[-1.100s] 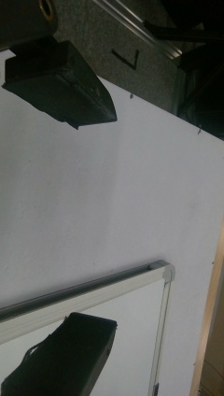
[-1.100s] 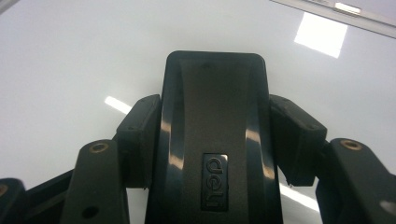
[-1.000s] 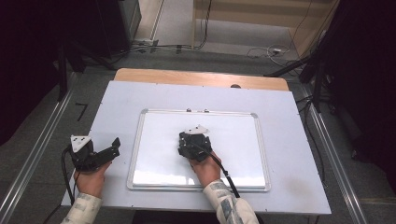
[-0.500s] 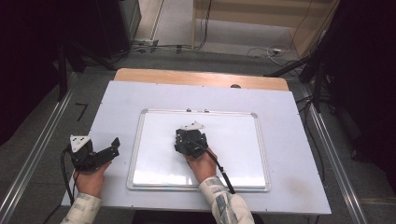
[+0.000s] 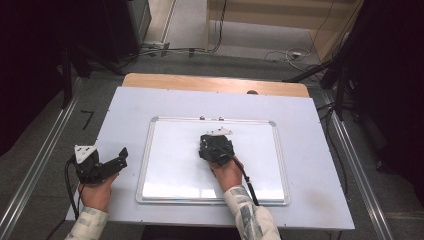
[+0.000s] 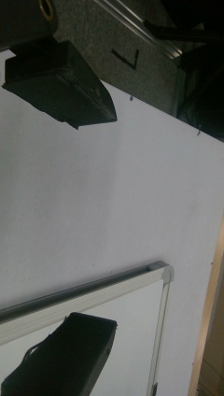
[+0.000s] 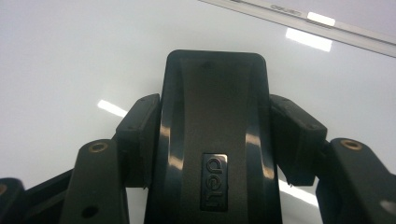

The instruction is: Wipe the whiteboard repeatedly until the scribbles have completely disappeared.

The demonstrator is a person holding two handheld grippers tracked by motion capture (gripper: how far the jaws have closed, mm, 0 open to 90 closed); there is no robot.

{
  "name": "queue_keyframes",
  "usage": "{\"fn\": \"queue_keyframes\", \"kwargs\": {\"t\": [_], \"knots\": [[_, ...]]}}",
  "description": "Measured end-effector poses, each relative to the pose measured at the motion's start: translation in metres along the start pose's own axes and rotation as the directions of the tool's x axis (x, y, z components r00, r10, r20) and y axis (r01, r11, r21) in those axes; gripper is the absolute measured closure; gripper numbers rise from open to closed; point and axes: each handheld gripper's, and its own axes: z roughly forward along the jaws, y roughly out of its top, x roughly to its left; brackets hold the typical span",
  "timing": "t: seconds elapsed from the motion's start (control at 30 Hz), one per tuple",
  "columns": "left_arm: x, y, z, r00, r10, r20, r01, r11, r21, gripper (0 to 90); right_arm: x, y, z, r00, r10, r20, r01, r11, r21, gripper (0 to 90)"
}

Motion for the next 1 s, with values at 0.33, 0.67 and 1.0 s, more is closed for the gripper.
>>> {"fn": "queue_keyframes", "kwargs": {"t": [0.33, 0.67, 1.0], "knots": [[0.000, 0.000, 0.000, 1.0000, -0.002, -0.001, 0.002, 1.0000, 0.002, 3.3, -0.036, -0.007, -0.007, 0.9984, 0.039, 0.042, -0.039, 0.999, 0.003, 38.3], [0.001, 0.000, 0.001, 1.0000, -0.006, -0.004, 0.006, 1.0000, -0.002, 3.3, -0.054, -0.014, -0.013, 0.9968, 0.061, 0.052, -0.061, 0.998, -0.008, 38.2], [0.001, 0.000, 0.002, 1.0000, -0.007, -0.003, 0.007, 1.0000, 0.005, 3.3, -0.063, -0.018, -0.037, 0.9969, 0.072, 0.031, -0.070, 0.996, -0.058, 38.2]]}}
